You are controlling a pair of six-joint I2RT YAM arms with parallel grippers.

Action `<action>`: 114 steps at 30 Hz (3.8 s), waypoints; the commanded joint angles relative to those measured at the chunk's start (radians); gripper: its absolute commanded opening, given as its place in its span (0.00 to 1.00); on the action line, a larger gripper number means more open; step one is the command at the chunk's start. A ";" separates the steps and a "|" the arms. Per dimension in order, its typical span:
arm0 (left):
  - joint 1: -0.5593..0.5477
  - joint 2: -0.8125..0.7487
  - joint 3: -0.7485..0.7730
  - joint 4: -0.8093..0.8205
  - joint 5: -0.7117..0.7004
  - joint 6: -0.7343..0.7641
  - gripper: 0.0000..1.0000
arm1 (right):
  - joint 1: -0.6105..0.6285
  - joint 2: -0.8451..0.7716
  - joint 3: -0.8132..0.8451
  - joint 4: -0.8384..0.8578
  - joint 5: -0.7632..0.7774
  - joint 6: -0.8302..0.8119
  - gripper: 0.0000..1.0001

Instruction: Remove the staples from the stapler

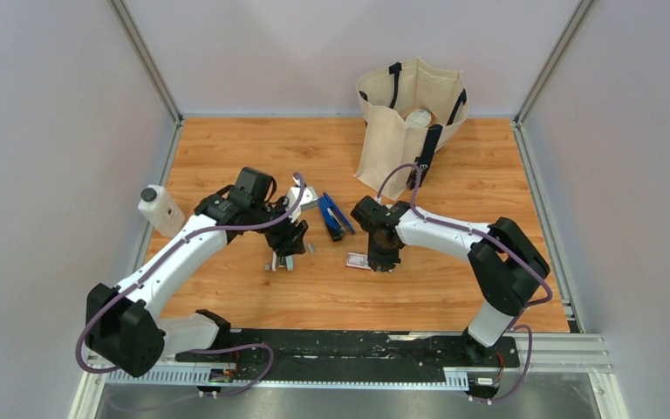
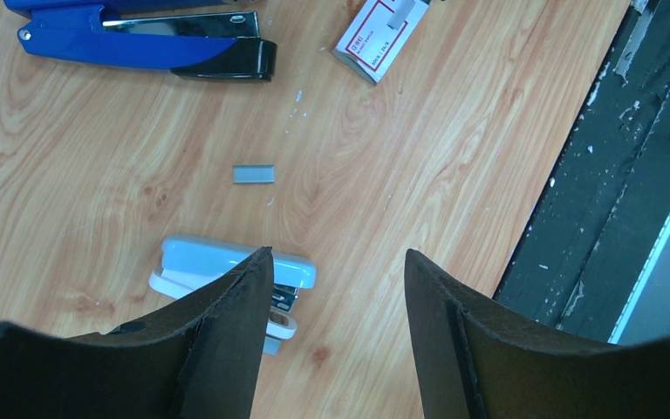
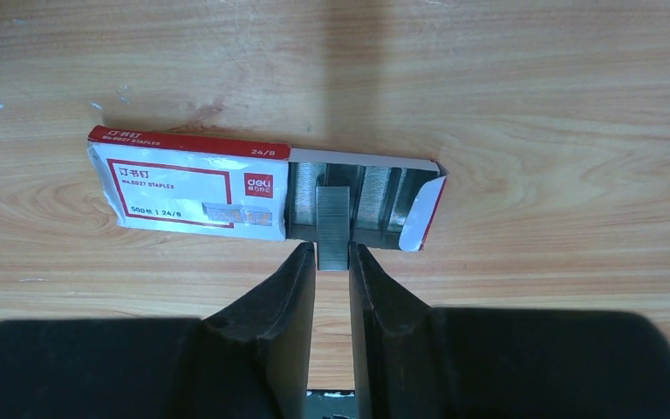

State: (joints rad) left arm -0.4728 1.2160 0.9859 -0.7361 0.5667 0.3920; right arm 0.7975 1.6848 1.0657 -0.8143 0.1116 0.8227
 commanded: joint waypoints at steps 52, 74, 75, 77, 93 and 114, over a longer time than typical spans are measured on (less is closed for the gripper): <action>-0.035 -0.012 -0.010 0.007 -0.002 0.039 0.64 | 0.014 -0.063 -0.047 0.075 -0.026 -0.054 0.06; -0.038 -0.012 -0.021 0.009 0.012 0.039 0.64 | 0.012 -0.037 0.013 0.090 0.010 -0.062 0.06; -0.038 -0.013 -0.020 0.009 0.010 0.039 0.64 | 0.011 -0.034 0.017 0.089 0.011 -0.063 0.06; -0.040 -0.015 -0.020 0.009 0.009 0.039 0.64 | 0.012 -0.025 0.023 0.089 0.013 -0.068 0.06; -0.049 -0.009 -0.015 0.003 0.009 0.042 0.64 | -0.029 -0.137 -0.009 0.050 0.036 -0.083 0.06; -0.055 0.004 -0.006 0.001 0.001 0.045 0.64 | -0.052 -0.099 -0.079 0.155 -0.058 -0.073 0.01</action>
State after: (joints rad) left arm -0.5224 1.2160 0.9684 -0.7368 0.5625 0.4110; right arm 0.7437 1.5696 0.9806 -0.6994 0.0666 0.7509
